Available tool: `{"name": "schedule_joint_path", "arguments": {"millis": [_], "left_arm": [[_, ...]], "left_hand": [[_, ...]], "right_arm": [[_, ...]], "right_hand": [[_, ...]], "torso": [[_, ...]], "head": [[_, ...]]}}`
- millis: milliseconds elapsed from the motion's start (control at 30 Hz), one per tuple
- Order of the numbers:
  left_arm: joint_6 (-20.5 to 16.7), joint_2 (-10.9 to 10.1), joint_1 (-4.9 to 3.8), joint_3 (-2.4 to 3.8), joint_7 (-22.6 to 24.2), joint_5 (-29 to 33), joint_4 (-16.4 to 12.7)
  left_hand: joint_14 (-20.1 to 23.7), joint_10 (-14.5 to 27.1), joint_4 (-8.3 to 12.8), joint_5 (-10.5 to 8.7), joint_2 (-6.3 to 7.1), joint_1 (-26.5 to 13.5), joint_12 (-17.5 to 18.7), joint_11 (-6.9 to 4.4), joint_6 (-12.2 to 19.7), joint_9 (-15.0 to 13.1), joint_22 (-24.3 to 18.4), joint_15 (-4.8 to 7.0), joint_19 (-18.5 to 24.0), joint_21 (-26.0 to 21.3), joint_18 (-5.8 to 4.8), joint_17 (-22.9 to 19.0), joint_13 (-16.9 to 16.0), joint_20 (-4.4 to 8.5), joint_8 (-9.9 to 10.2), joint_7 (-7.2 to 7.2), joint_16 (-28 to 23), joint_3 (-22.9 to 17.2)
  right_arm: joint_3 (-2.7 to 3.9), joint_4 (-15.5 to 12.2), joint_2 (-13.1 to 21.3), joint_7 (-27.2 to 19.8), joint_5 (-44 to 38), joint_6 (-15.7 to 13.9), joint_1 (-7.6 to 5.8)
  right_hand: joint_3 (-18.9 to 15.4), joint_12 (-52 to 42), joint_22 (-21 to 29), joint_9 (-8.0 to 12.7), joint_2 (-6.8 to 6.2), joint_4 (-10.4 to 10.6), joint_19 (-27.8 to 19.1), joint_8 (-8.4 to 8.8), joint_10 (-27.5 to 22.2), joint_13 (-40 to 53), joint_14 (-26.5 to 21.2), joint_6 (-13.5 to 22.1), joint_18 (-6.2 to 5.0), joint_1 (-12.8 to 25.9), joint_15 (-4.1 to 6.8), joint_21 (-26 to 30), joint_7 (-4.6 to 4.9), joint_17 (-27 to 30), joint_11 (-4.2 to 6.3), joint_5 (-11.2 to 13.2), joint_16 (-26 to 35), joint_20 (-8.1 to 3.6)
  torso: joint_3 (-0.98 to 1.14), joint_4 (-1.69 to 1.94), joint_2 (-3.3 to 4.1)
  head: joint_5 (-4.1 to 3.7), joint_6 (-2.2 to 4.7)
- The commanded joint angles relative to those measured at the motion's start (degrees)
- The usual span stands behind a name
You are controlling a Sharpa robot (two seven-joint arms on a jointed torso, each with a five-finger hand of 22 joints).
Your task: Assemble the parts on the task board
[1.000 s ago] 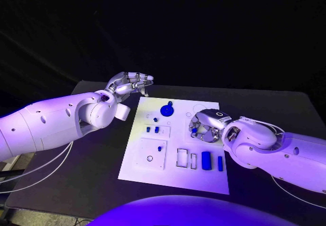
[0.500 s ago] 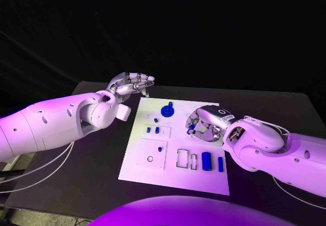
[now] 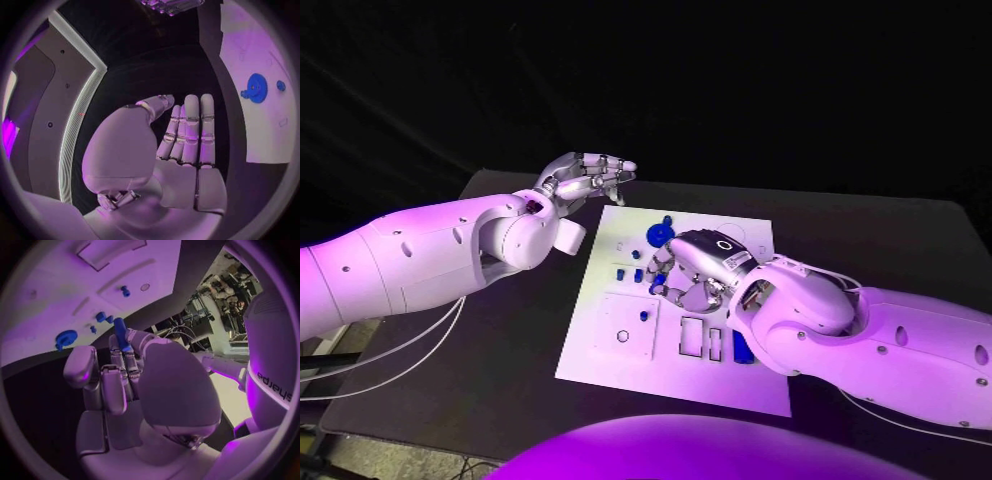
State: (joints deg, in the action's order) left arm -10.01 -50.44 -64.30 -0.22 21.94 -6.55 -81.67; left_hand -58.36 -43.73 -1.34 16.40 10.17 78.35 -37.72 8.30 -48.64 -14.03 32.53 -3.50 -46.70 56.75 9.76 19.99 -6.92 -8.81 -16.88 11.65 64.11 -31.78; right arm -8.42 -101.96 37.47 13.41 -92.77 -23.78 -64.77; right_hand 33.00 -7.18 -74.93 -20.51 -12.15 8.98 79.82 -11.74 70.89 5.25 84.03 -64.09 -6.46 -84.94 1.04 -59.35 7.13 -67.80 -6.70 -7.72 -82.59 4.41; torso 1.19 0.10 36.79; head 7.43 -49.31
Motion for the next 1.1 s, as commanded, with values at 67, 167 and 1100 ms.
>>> {"name": "schedule_joint_path", "arguments": {"millis": [67, 167, 1100], "left_arm": [[1.0, 0.4, -0.04, 0.04, 0.3, -0.2, -0.1], [1.0, 0.5, -0.04, 0.04, 0.3, -0.2, -0.1], [1.7, 1.1, -0.05, 0.04, 0.0, -0.4, -0.1]], "left_hand": [[0.1, 0.4, 0.2, 0.27, -0.04, 0.4, 0.4, 0.01, 0.3, 0.1, 0.1, -0.3, 0.0, 0.0, 0.78, 0.0, 0.1, -0.4, 0.0, -0.1, -0.2, 0.1], [0.1, 0.4, 0.2, 0.27, -0.04, 0.4, 0.4, 0.01, 0.3, 0.1, 0.1, -0.3, 0.0, 0.0, 0.78, 0.0, 0.1, -0.4, 0.0, -0.1, -0.2, 0.1], [-0.1, 0.4, -0.1, 0.24, -0.06, 0.0, 0.4, 0.03, 0.3, 0.1, 0.1, -0.37, 0.0, 0.0, 0.78, 0.1, 0.3, -0.49, -0.2, -0.12, 0.1, 0.4]], "right_arm": [[-0.11, 1.0, -2.5, -1.8, -0.1, -0.1, 1.3], [-0.22, 2.2, -4.5, -2.7, 0.7, 0.4, 2.46], [-0.78, 7.6, -8.6, -3.7, 1.5, 3.8, 6.63]], "right_hand": [[1.9, -0.4, -2.5, -0.1, 0.57, -2.3, 0.1, -0.21, 4.1, 0.4, 2.0, 0.2, 0.67, 0.1, 0.46, 0.0, 0.08, 0.2, 3.81, -0.1, -0.3, -0.08], [1.6, -0.4, -2.5, -0.4, 0.65, -2.7, 0.0, -0.52, 4.2, 0.5, 2.0, 0.0, 0.66, 0.6, 0.5, 0.2, -0.06, 0.3, 3.95, 4.8, -0.3, -0.09], [1.7, -0.3, -2.4, -0.4, 0.83, -3.1, -0.2, -0.48, 4.1, 0.6, 1.9, 0.2, 0.59, 0.7, 0.5, 0.6, 0.0, 0.6, 3.89, 4.8, -0.2, -0.1]], "torso": [[-0.02, 0.09, 0.06], [-0.05, -0.01, 0.03], [-0.02, -0.03, 0.1]], "head": [[0.98, -0.22], [1.18, -0.34], [2.48, -0.69]]}}
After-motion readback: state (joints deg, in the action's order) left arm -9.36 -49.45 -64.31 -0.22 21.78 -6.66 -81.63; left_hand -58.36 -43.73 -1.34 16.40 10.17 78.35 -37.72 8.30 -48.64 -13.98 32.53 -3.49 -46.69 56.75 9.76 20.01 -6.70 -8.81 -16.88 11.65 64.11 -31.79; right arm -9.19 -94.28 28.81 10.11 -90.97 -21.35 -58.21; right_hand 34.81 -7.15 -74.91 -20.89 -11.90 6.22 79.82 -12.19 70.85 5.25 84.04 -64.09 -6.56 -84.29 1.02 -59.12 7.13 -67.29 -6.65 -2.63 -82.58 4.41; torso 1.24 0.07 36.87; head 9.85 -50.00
